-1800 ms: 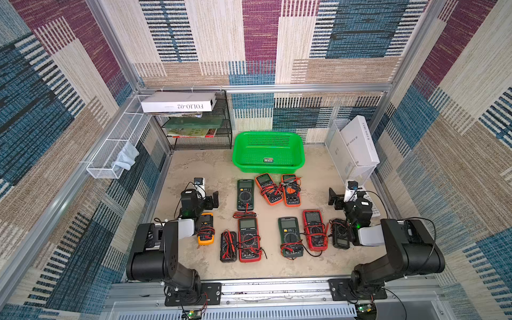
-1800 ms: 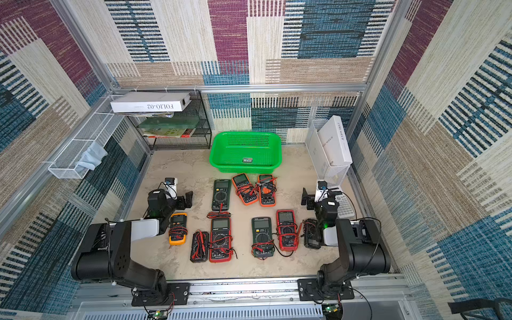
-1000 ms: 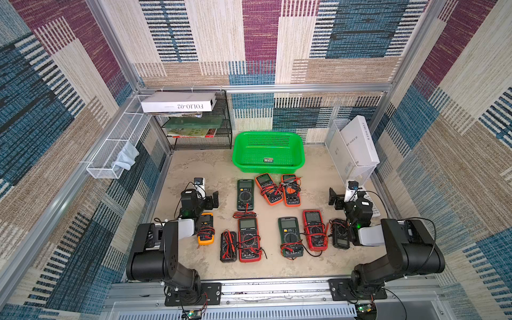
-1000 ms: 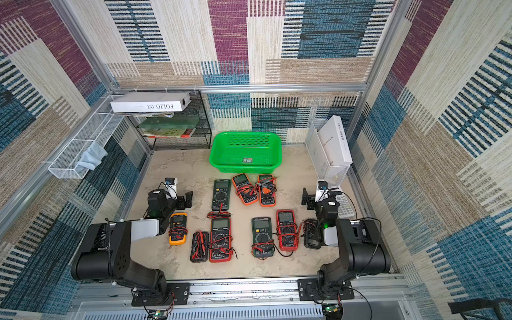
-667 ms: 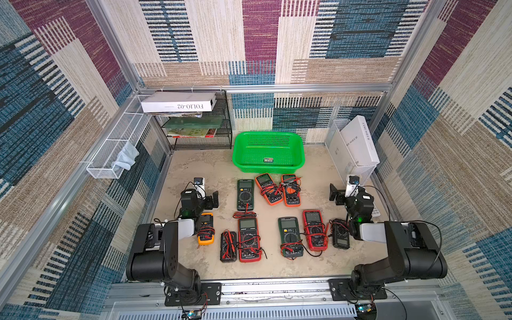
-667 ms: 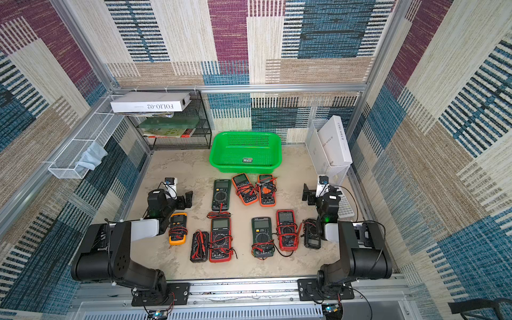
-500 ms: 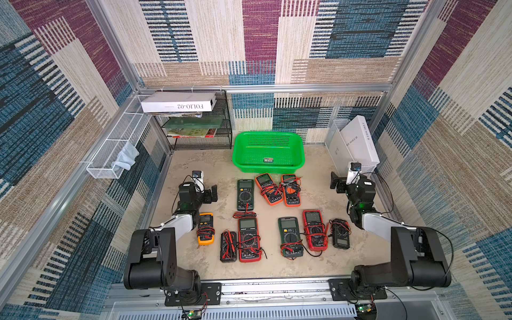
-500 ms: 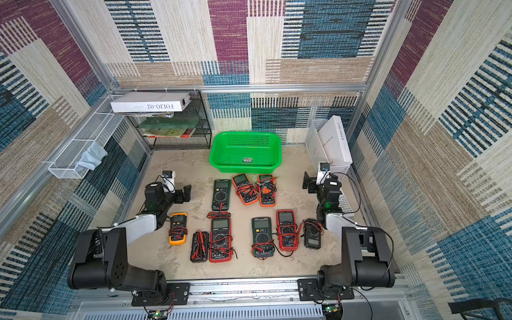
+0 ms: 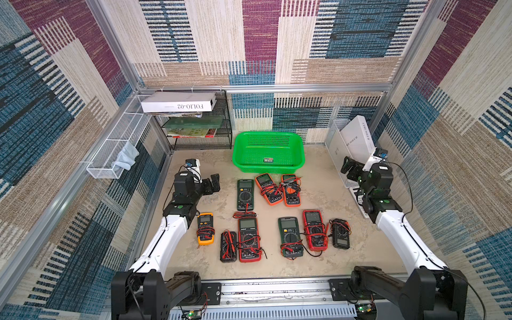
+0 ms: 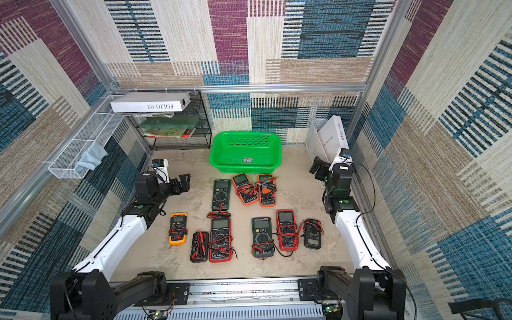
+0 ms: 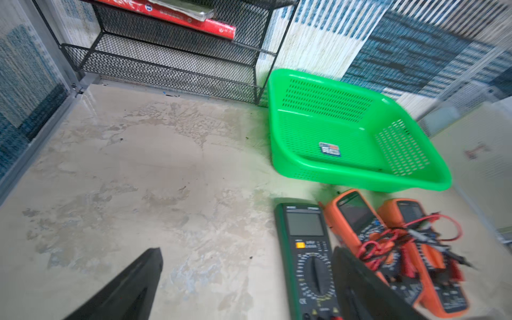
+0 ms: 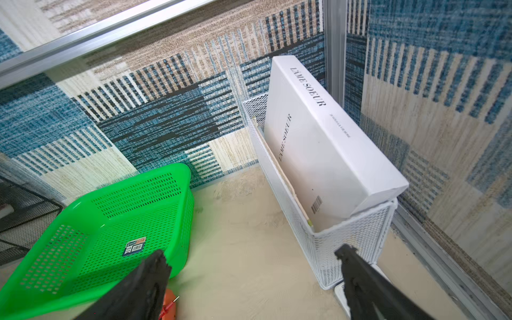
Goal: Put the multimeter into the basket
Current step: Move the basket to the center of the board.
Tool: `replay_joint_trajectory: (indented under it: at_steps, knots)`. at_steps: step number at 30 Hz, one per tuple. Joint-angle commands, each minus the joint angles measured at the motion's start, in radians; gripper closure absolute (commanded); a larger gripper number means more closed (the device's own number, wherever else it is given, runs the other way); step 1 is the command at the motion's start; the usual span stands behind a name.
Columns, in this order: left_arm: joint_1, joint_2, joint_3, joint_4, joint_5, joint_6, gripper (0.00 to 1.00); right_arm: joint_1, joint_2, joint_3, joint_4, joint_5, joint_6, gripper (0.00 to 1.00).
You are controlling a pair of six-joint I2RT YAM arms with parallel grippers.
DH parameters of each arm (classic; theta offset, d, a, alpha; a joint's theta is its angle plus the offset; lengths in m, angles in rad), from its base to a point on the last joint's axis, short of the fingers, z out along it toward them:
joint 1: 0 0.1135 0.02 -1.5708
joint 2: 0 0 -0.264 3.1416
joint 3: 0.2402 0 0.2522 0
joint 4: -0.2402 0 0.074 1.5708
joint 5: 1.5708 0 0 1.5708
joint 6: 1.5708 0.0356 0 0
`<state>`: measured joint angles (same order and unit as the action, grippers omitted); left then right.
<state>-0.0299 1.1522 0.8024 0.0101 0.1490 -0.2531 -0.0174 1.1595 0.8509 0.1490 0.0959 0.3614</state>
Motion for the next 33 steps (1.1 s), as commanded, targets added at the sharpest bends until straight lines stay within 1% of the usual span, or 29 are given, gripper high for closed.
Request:
replay_joint_trajectory:
  at_steps: [1, 4, 6, 9, 11, 13, 19, 26, 33]
  knots:
    - [-0.025, -0.02, 0.058, -0.146, 0.056, -0.179, 0.0, 0.031, 0.05, 0.078, -0.219, -0.117, 0.056, 0.01]
    - [-0.062, 0.006, 0.135, -0.257, 0.083, -0.233, 0.0, 0.095, 0.112, 0.137, -0.299, -0.125, 0.032, 0.01]
    - [-0.091, 0.047, 0.182, -0.299, 0.102, -0.231, 0.0, 0.135, 0.163, 0.181, -0.352, -0.117, 0.032, 0.0]
    - [-0.126, 0.121, 0.253, -0.361, 0.076, -0.213, 0.0, 0.193, 0.255, 0.25, -0.419, -0.077, 0.047, 0.0]
    - [-0.148, 0.18, 0.312, -0.415, 0.032, -0.201, 0.0, 0.215, 0.321, 0.312, -0.469, -0.047, 0.075, 0.01]
    - [-0.157, 0.241, 0.372, -0.471, -0.023, -0.214, 0.0, 0.225, 0.389, 0.374, -0.503, -0.043, 0.098, 0.01]
    - [-0.157, 0.443, 0.58, -0.594, -0.112, -0.253, 0.0, 0.244, 0.615, 0.624, -0.607, -0.021, 0.138, 0.01]
    - [-0.157, 0.679, 0.805, -0.651, -0.14, -0.304, 0.0, 0.255, 0.83, 0.88, -0.704, -0.018, 0.157, 0.0]
    - [-0.158, 0.854, 0.981, -0.691, -0.184, -0.328, 0.0, 0.258, 0.975, 1.039, -0.767, -0.024, 0.154, 0.01]
